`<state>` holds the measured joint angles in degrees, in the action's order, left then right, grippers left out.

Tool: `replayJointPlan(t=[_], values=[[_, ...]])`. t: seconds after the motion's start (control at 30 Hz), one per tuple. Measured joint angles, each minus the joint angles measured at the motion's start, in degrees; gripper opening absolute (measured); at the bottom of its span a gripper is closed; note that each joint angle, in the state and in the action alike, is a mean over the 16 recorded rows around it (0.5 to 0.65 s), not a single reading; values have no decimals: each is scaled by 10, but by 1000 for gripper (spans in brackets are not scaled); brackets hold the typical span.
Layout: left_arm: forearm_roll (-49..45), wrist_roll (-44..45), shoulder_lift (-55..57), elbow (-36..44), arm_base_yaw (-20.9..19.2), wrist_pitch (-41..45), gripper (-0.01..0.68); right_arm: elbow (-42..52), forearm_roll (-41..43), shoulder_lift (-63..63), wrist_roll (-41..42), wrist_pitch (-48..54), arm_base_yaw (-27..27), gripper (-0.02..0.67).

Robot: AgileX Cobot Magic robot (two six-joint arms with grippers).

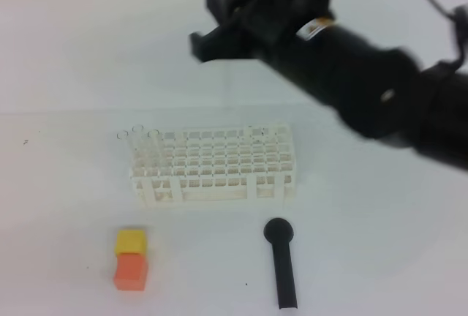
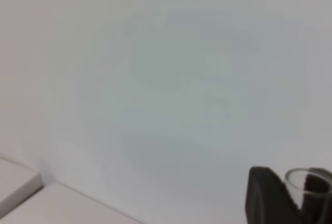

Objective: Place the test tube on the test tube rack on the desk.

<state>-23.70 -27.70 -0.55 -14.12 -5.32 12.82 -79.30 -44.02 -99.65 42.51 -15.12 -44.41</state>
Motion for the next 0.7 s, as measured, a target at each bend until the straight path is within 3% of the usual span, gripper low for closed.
replayJointPlan(t=[0.13, 0.5, 0.7], values=[[56, 75, 0, 9, 0, 5, 0, -1, 75, -41, -85, -81, -20, 122], [267, 331, 0, 86, 0, -10, 2, -2, 196, -151, -206, -191, -45, 122], [299, 363, 1, 127, 0, 6, 0, -2, 222, -183, -245, -229, -46, 122]])
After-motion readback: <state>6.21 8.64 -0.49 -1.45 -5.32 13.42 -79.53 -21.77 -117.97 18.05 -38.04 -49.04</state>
